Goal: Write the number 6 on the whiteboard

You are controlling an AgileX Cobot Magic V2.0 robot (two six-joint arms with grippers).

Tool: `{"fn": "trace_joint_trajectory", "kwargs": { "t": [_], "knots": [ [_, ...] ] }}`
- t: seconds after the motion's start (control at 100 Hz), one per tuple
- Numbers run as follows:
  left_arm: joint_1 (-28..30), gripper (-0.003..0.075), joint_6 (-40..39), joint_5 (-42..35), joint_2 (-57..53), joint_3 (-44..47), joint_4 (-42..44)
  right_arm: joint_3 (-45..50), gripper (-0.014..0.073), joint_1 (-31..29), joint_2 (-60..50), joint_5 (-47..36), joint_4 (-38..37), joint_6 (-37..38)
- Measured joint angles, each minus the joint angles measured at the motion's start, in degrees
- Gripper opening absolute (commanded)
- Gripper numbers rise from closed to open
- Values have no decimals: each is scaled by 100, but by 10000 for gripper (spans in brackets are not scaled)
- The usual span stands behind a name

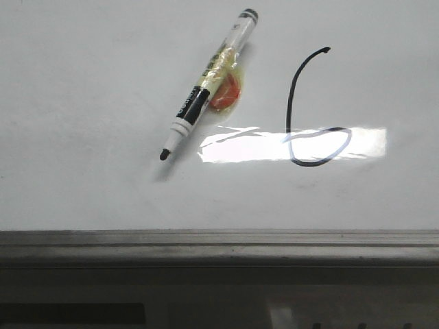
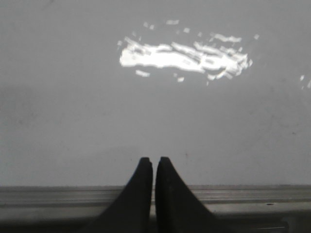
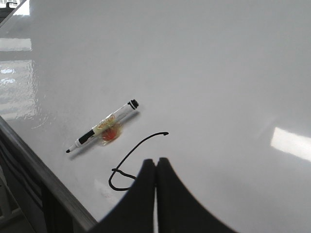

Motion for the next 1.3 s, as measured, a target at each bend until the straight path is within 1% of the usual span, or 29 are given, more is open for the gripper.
{"fn": "trace_joint_trajectory", "kwargs": {
  "t": [1.06, 1.13, 1.2, 1.27, 1.3],
  "knots": [
    [42, -20, -45, 44, 0, -9, 19, 0, -64, -28, 0, 0, 0, 0],
    [42, -20, -45, 44, 0, -9, 19, 0, -64, -153, 0, 11, 0, 0],
    [42, -20, -45, 44, 0, -9, 19, 70, -64, -425, 0, 139, -69, 0],
    [42, -20, -45, 44, 0, -9, 19, 207, -64, -893, 0, 124, -20, -25],
    [42, -20, -45, 44, 0, -9, 19, 292, -64, -1194, 0, 76, 66, -55]
  ]
}}
